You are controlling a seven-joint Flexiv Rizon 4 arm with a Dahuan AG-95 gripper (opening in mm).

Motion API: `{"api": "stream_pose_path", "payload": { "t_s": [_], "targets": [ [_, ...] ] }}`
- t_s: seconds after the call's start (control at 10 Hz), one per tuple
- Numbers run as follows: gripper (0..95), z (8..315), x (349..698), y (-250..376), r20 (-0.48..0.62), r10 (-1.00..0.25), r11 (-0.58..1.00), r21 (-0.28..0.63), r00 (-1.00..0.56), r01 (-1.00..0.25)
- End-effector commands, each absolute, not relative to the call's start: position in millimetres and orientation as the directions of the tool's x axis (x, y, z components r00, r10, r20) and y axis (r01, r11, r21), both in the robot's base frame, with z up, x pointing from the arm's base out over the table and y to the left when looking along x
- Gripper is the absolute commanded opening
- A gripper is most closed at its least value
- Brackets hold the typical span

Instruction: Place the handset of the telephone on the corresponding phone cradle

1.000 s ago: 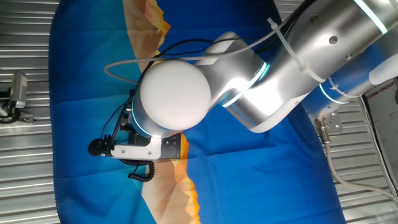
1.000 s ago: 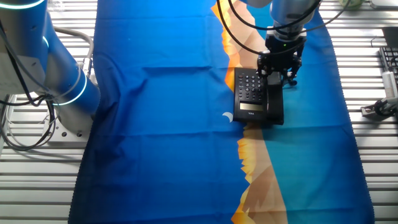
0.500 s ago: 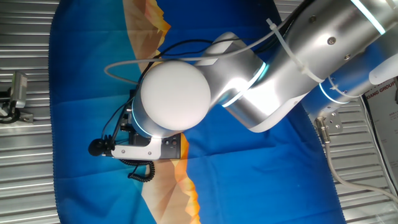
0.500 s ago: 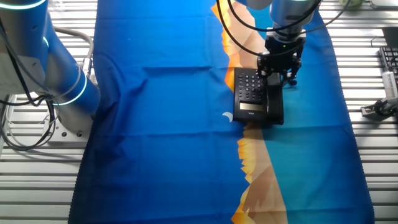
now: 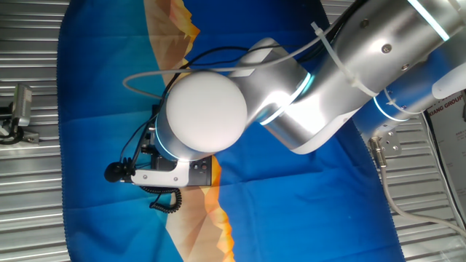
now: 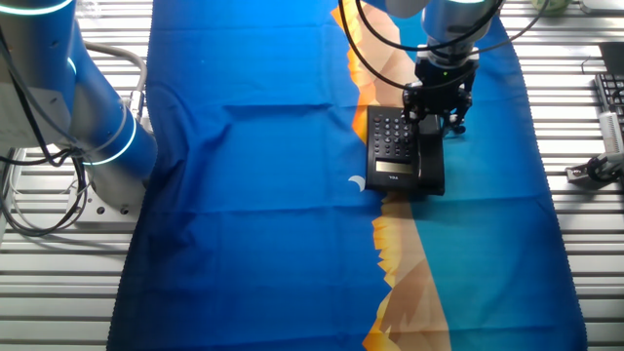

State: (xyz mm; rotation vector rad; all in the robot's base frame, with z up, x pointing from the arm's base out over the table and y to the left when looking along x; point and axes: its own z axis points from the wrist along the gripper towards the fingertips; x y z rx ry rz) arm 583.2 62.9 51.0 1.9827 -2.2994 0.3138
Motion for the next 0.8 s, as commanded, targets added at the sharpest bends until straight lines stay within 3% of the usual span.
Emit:
{"api": "stream_pose_path", "payload": {
  "t_s": [0.1, 0.8],
  "targets": [
    [0.0, 50.3, 583.5, 62.7, 0.201, -0.968, 0.136, -0.100, -0.153, -0.986],
    [0.0, 49.7, 581.9, 62.9, 0.198, -0.969, 0.132, -0.103, -0.150, -0.986]
  ]
}}
